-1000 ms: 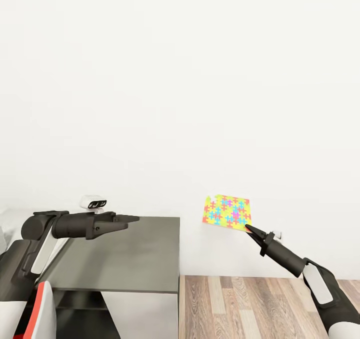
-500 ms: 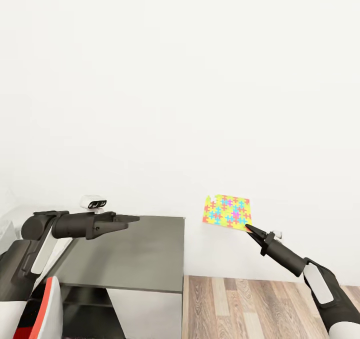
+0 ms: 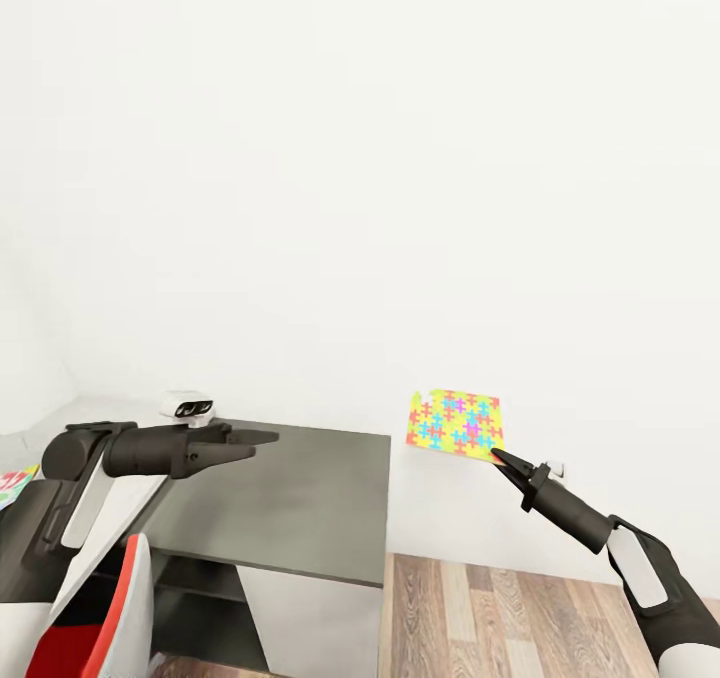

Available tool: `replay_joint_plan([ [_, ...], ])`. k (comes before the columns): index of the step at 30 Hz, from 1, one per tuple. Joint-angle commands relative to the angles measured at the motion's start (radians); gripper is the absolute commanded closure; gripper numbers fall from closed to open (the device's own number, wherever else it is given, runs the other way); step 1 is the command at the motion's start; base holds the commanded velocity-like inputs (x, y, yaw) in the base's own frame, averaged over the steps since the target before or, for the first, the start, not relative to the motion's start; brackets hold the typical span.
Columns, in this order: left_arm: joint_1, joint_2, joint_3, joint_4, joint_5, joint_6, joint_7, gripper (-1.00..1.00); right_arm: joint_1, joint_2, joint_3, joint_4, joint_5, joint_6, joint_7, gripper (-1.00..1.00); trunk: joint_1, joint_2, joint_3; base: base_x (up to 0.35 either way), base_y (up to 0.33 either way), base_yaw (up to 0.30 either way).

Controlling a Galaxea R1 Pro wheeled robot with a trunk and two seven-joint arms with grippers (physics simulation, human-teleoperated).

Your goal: Put all the toys in the child's room - the three board games (two on the bed and one on the table), the two jigsaw puzzles on the table, and the tennis ball on the table - inside the toy box on the table in the child's room.

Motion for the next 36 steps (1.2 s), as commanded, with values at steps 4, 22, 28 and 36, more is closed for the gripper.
replay_joint_plan([
  [4,0.001,0.0,0.003,0.0,0.001,0.011,-0.004,-1.0,-0.001,0.001,-0.001,-0.001,0.0,0.004,0.0,1.0,0.001,-0.002,-0.002,0.0,0.0,0.008],
  [22,0.006,0.0,0.005,0.0,0.0,0.011,-0.004,-1.0,-0.001,0.011,0.006,-0.001,0.011,0.003,-0.005,1.0,0.001,-0.002,-0.002,0.0,0.0,0.259],
  [28,0.007,0.0,0.005,0.0,0.0,0.011,-0.004,-1.0,-0.001,0.013,0.007,-0.001,0.012,0.003,-0.006,1.0,0.001,-0.002,-0.002,0.0,0.0,0.292],
  [36,0.007,-0.001,0.005,0.0,0.001,0.011,-0.004,-1.0,-0.001,0.014,0.011,-0.002,0.012,0.003,-0.007,1.0,0.001,-0.002,-0.002,0.0,0.0,0.292],
])
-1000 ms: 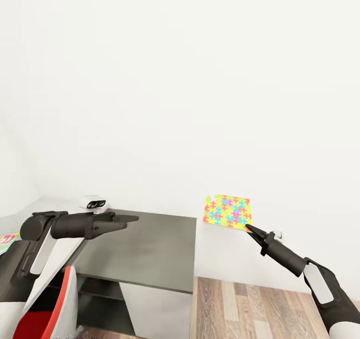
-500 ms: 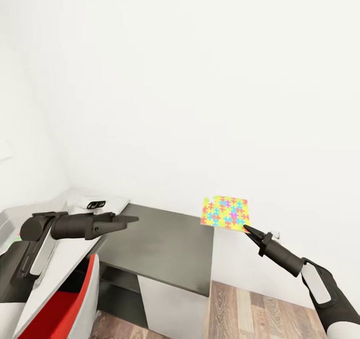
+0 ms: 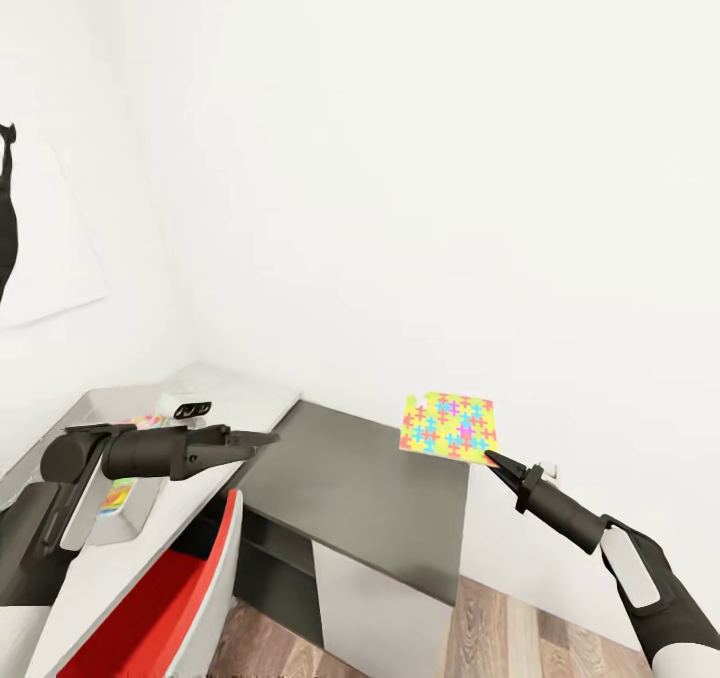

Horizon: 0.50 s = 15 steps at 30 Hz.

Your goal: Put all the toys in the child's room - the three board games (two on the bed and one on the table), the two jigsaw puzzles on the table, and the tennis ball on the table - inside the toy box on the table in the child's room.

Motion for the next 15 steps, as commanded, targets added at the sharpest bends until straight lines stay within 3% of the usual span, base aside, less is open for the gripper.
replay_joint_plan([
  [1,-0.001,0.0,-0.001,0.0,-0.001,0.011,-0.004,-1.0,-0.001,0.0,-0.001,0.0,-0.002,0.005,0.002,1.0,0.001,-0.002,-0.002,0.0,0.0,0.292],
  [15,-0.001,0.001,-0.001,0.0,-0.001,0.011,-0.004,-1.0,-0.005,0.001,0.003,-0.001,0.0,0.005,0.0,1.0,0.001,-0.002,-0.002,0.0,0.0,0.292],
])
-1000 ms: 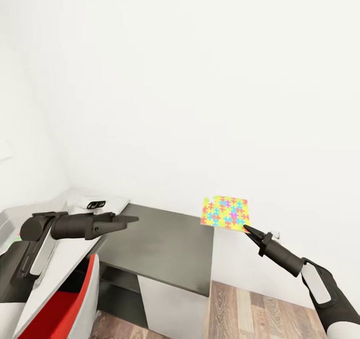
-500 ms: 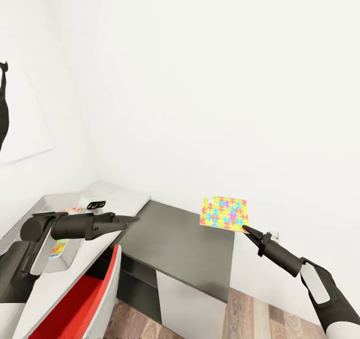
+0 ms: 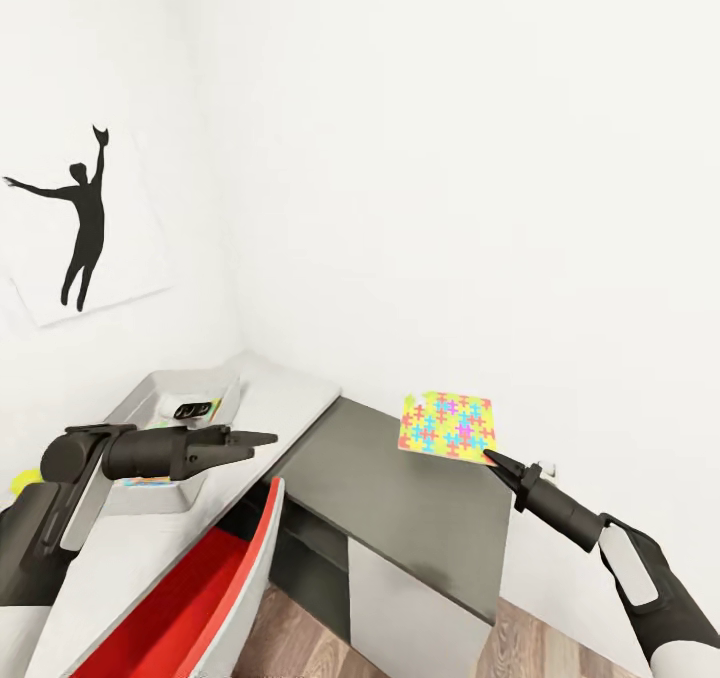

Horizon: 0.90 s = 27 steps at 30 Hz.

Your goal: Put all the toys in the child's room - the three board games (two on the bed and one on the table), the two jigsaw puzzles on the table, and the tennis ball on the table - inside the toy box on the table in the child's room.

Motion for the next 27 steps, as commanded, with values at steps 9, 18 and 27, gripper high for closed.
replay_joint_plan([
  [9,-0.001,0.0,0.0,0.0,0.0,0.011,-0.004,-1.0,-0.001,0.0,-0.001,0.0,-0.002,0.005,0.001,1.0,0.001,-0.002,-0.002,0.0,0.0,0.292],
  [18,-0.001,0.0,-0.001,0.0,-0.001,0.011,-0.004,-1.0,-0.001,0.0,0.008,0.0,-0.002,0.005,0.001,1.0,0.001,-0.002,-0.002,0.0,0.0,0.292],
  [27,-0.001,0.0,0.0,0.0,-0.001,0.011,-0.004,-1.0,-0.001,0.0,0.032,0.0,-0.002,0.004,-0.001,1.0,0.001,-0.002,-0.002,0.0,0.0,0.292],
])
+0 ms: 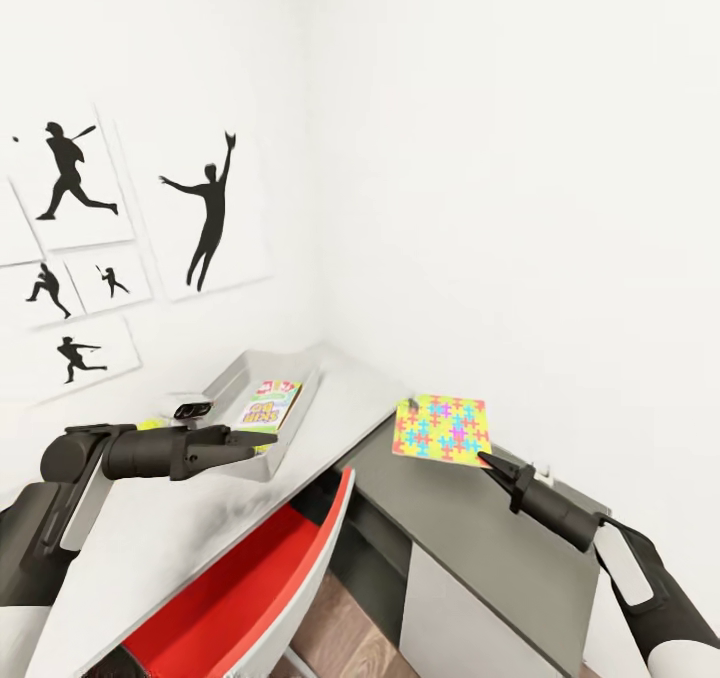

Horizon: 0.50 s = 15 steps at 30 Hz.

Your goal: Put all the toys in the child's room - the three board games (two on the bed and one on the table), the two jigsaw puzzles on the table, and the tennis ball on the table - inside the toy box on the table in the child's room.

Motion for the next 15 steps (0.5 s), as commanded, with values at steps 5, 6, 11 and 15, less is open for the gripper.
replay_joint_plan([
  [5,-0.001,0.0,-0.001,0.0,-0.001,0.011,-0.004,-1.0,-0.001,0.0,0.007,0.0,-0.003,0.004,0.001,1.0,0.001,-0.002,-0.002,0.0,0.0,0.292],
  [6,-0.001,0.0,-0.001,0.0,-0.001,0.011,-0.004,-1.0,-0.001,0.001,0.007,0.0,-0.002,0.004,0.001,1.0,0.001,-0.002,-0.002,0.0,0.0,0.292],
  [11,-0.001,0.0,-0.001,0.0,-0.001,0.011,-0.004,-1.0,-0.001,0.0,0.008,0.0,-0.001,0.004,0.001,1.0,0.001,-0.002,-0.002,0.0,0.0,0.292],
  [15,-0.001,0.001,-0.001,0.0,-0.001,0.011,-0.004,-1.0,-0.001,0.0,0.008,0.0,-0.001,0.004,0.001,1.0,0.001,-0.002,-0.002,0.0,0.0,0.292],
])
